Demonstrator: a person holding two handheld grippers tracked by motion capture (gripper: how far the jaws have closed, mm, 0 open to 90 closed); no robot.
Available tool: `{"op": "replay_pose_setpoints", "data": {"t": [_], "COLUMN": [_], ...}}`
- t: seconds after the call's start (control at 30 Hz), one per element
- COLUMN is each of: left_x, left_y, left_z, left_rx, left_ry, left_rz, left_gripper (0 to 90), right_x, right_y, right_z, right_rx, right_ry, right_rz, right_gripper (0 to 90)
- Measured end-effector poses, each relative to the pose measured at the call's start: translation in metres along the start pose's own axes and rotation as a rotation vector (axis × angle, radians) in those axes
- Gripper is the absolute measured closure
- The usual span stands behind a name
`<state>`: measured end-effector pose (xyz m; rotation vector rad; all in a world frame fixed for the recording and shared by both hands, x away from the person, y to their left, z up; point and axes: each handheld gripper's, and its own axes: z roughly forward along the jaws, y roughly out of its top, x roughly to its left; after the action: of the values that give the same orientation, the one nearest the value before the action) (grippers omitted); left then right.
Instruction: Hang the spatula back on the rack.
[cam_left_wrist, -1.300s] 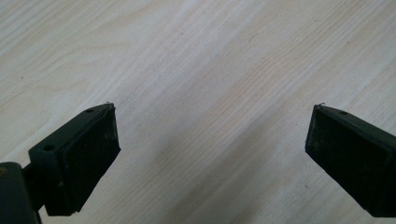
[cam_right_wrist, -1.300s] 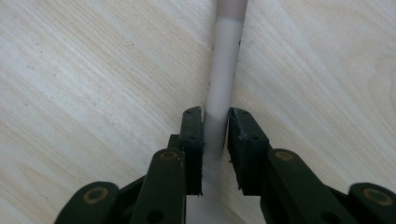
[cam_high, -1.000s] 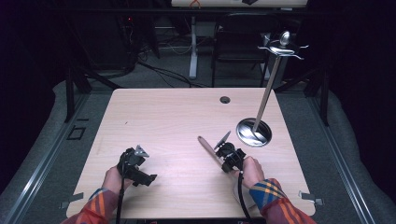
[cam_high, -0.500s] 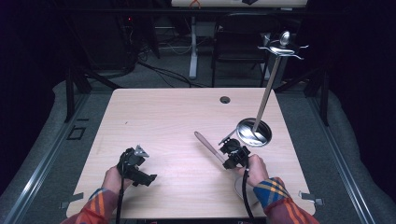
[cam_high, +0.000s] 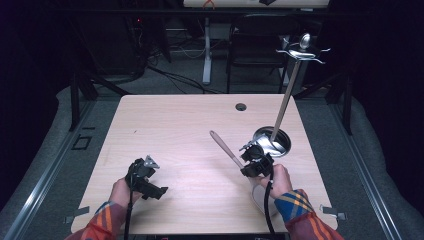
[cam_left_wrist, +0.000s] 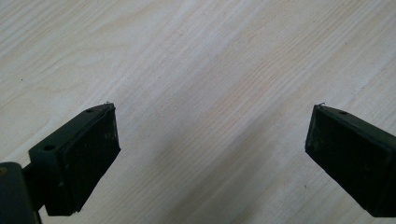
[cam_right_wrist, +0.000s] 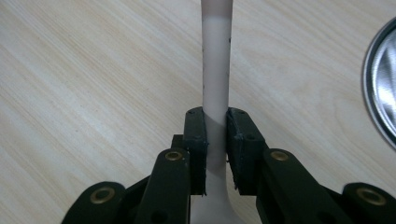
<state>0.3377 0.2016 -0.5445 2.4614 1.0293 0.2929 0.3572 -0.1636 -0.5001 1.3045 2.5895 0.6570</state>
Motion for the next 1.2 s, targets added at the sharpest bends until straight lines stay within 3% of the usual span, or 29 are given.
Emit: {"op": "replay_pose_setpoints", "data": {"t": [0.03,0.07,0.17,0.53,1.2], "left_x": [0.0,0.001,0.001,0.0,-0.001], "left_y": [0.0,-0.001,-0.002,-0.002,0.001], "left_z": [0.0,0.0,0.001,-0.001,0.0], "left_rx": [0.003,0.003,0.002,0.004,-0.001], "left_ry": [-0.003,-0.003,-0.008,-0.004,-0.01], "left_rz": [-0.004,-0.007,-0.012,-0.008,0.008], "left_gripper": [2.7,2.7,2.7,2.7,2.7], "right_x": [-0.002,-0.002,-0.008,-0.012,-0.025], "right_y": [0.001,-0.001,0.0,-0.006,-0.02], "right_z": [-0.003,-0.003,-0.01,-0.029,-0.054], "right_rx": [0.016,-0.021,-0.012,-0.122,-0.236], "right_ry": [0.0,-0.006,-0.005,-0.045,-0.099], "right_rz": [-0.015,0.004,-0.015,-0.03,0.007], "right_gripper": [79.0,79.0,79.0,79.0,79.0]}}
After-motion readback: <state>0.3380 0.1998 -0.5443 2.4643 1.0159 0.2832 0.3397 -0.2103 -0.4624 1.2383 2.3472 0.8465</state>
